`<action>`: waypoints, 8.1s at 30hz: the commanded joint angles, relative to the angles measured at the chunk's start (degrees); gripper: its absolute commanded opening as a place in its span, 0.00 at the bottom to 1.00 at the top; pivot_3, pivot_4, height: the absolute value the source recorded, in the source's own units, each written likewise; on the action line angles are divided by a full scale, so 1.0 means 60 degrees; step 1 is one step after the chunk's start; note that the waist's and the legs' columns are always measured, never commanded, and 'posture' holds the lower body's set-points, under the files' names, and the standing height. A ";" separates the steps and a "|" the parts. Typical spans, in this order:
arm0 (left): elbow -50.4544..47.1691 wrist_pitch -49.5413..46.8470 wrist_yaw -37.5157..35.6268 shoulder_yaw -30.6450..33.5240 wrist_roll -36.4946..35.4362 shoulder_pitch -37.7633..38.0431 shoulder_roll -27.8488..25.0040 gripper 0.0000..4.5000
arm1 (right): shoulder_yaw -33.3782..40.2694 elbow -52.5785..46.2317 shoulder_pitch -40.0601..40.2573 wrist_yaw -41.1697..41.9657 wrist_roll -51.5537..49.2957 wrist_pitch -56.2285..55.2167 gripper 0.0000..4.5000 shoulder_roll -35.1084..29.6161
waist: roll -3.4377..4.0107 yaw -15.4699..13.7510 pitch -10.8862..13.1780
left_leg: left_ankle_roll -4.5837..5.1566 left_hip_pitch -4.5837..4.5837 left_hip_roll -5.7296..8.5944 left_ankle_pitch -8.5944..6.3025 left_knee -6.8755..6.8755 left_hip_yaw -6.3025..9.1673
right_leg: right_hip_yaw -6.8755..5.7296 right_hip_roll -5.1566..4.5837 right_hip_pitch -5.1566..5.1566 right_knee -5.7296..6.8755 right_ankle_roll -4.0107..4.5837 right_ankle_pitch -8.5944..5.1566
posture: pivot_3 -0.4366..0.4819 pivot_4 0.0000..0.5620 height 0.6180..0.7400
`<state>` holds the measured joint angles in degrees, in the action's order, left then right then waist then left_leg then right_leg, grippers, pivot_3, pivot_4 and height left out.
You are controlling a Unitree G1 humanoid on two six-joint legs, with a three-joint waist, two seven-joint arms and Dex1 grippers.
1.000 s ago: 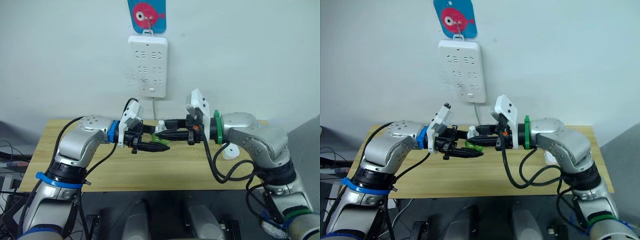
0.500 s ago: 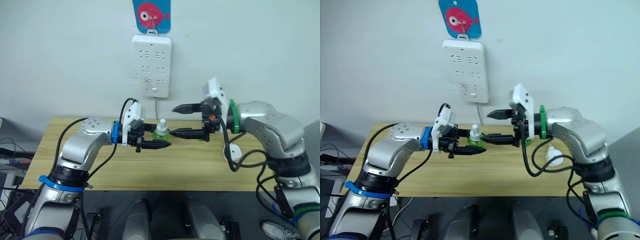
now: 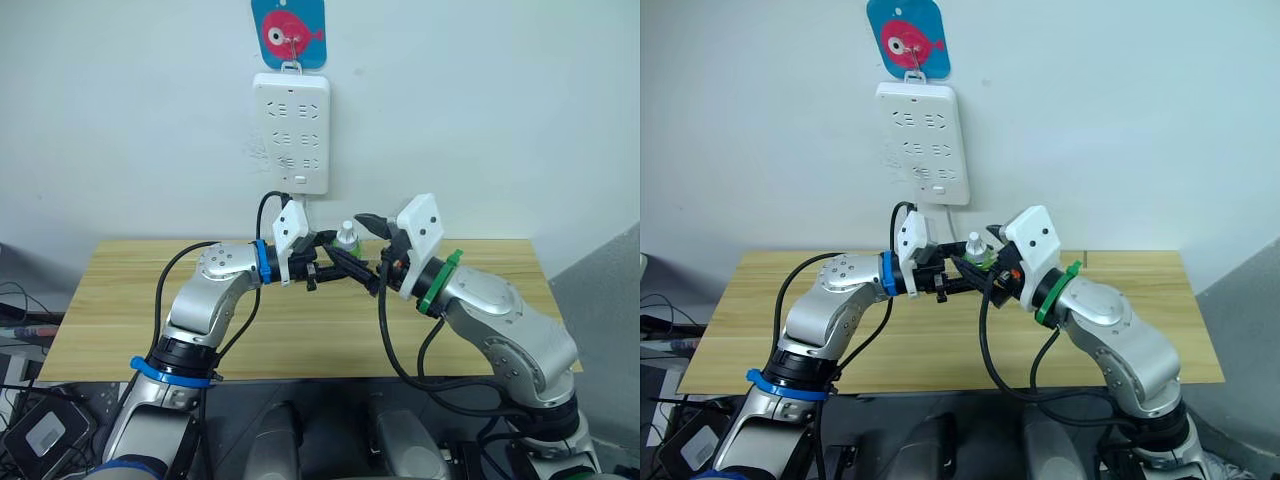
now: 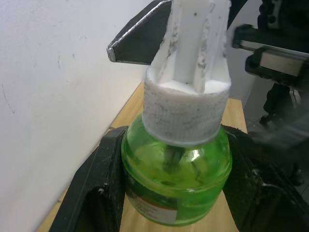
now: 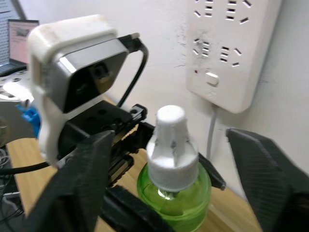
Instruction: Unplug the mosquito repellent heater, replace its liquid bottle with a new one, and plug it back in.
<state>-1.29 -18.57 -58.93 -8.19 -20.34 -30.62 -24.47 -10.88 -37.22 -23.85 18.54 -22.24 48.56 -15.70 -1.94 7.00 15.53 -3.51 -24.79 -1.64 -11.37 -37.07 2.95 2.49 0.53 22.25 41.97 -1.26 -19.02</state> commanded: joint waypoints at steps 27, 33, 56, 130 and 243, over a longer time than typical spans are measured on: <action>-0.0922 -0.0329 -0.1401 -0.0004 -0.0555 0.0402 -0.1182 0.51 | -0.0065 0.3826 -0.2951 0.7496 -0.0654 -0.2236 0.77 -0.2938 | 0.0001 -0.0335 -0.0002 | 0.0006 -0.0013 -0.0008 0.0011 0.0005 0.0017 | -0.0029 0.0012 0.0001 -0.0018 0.0022 0.0012 | 0.32 0.31 0.86; -0.0320 0.0399 -0.0743 -0.0108 -0.0041 0.0282 -0.0701 0.51 | 0.1108 0.0649 -0.0640 0.3831 -0.0431 -0.1031 0.78 -0.2332 | -0.0002 -0.0314 -0.0016 | 0.0001 -0.0011 -0.0008 0.0014 0.0001 0.0014 | -0.0018 0.0007 -0.0005 -0.0016 0.0021 0.0012 | 0.29 0.32 0.86; -0.0462 0.0439 -0.0460 -0.0323 0.0209 0.0316 -0.0028 0.51 | -0.0221 -0.0199 0.0475 0.1895 0.0174 -0.1029 0.23 -0.0776 | 0.0006 -0.0077 -0.0117 | -0.0012 -0.0009 -0.0009 0.0022 0.0011 0.0012 | -0.0009 0.0028 0.0002 -0.0003 0.0021 0.0011 | 0.29 0.32 0.86; -0.0699 0.0705 -0.1753 -0.0541 -0.0099 0.0597 -0.0618 0.51 | 0.0695 0.1241 -0.0834 0.4045 -0.0845 -0.0908 1.00 -0.3392 | 0.0024 0.0154 -0.0157 | -0.0009 -0.0012 -0.0004 0.0022 0.0012 0.0010 | -0.0005 0.0035 -0.0005 -0.0020 0.0020 0.0011 | 0.24 0.30 0.86; 0.0015 0.0386 -0.1911 -0.0577 -0.0108 0.0504 -0.0621 0.51 | -0.0513 0.1733 -0.0017 0.3900 -0.0709 -0.1642 0.18 -0.1666 | 0.0035 0.0018 -0.0263 | -0.0008 -0.0002 -0.0012 0.0022 0.0017 0.0014 | -0.0003 0.0047 -0.0007 -0.0013 0.0020 0.0011 | 0.26 0.27 0.86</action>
<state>0.52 -15.18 -69.90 -13.17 -18.34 -27.46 -28.63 -14.86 -25.06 -23.71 41.59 -26.24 39.95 -25.48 -1.73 7.11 13.95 -3.56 -24.81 -1.71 -11.24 -36.97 3.04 2.48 0.81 22.20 41.90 -1.14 -18.96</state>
